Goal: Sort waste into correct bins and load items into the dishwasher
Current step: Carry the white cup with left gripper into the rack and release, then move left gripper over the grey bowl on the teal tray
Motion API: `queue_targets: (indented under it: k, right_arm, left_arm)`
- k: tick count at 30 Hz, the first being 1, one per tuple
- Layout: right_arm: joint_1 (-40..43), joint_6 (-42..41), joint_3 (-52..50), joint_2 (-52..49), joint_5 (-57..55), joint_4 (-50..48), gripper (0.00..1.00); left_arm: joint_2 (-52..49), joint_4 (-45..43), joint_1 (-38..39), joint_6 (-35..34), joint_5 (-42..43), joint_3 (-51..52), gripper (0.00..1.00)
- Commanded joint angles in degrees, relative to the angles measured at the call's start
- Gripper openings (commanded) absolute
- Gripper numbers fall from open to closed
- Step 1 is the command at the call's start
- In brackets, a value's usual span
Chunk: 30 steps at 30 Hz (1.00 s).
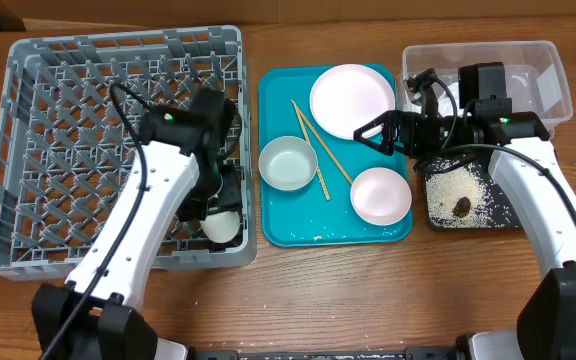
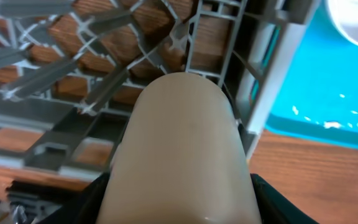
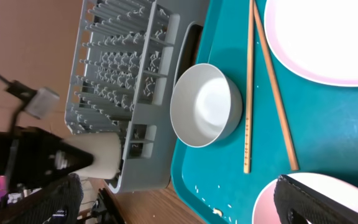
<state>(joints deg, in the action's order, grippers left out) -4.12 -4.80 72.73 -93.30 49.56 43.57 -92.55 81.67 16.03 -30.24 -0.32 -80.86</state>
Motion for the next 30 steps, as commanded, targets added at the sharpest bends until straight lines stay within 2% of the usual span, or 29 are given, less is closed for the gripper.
queue_targets:
  k: [1, 4, 8, 11, 14, 18, 25, 30]
  right_arm:
    - [0.1, 0.8, 0.2, -0.1, -0.1, 0.2, 1.00]
    - [0.0, 0.8, 0.2, -0.1, -0.1, 0.3, 1.00]
    - [-0.8, 0.8, 0.2, -0.1, -0.3, 0.3, 0.96]
    - [-2.0, 0.8, 0.2, -0.1, -4.5, 1.7, 0.96]
    - [-3.2, 0.8, 0.2, -0.1, -11.4, 4.1, 0.96]
    - [-3.7, 0.5, 1.2, 0.1, -15.8, 7.7, 0.96]
    - [-3.7, -0.4, 8.0, 0.7, -20.1, 14.8, 0.96]
    - [-3.7, -4.9, 15.4, 1.3, -30.0, 22.2, 0.99]
  left_arm:
    - [0.0, -3.8, 0.1, -1.5, -0.7, 5.1, 0.49]
    - [0.0, -6.5, 0.1, -1.5, -0.8, 8.2, 0.56]
    - [0.0, -9.4, 0.1, -1.5, -1.6, 10.3, 0.84]
    - [0.0, -10.7, 0.1, -1.5, -1.6, 10.3, 0.92]
    - [0.0, -10.9, -0.3, -0.8, -1.7, 9.4, 0.95]
    - [0.0, -7.9, -1.0, 0.5, -1.7, 3.8, 0.94]
    - [0.1, -1.9, -0.7, 4.8, -0.6, -15.1, 0.93]
    - [0.0, -7.5, 0.6, 7.8, 0.8, -20.3, 0.94]
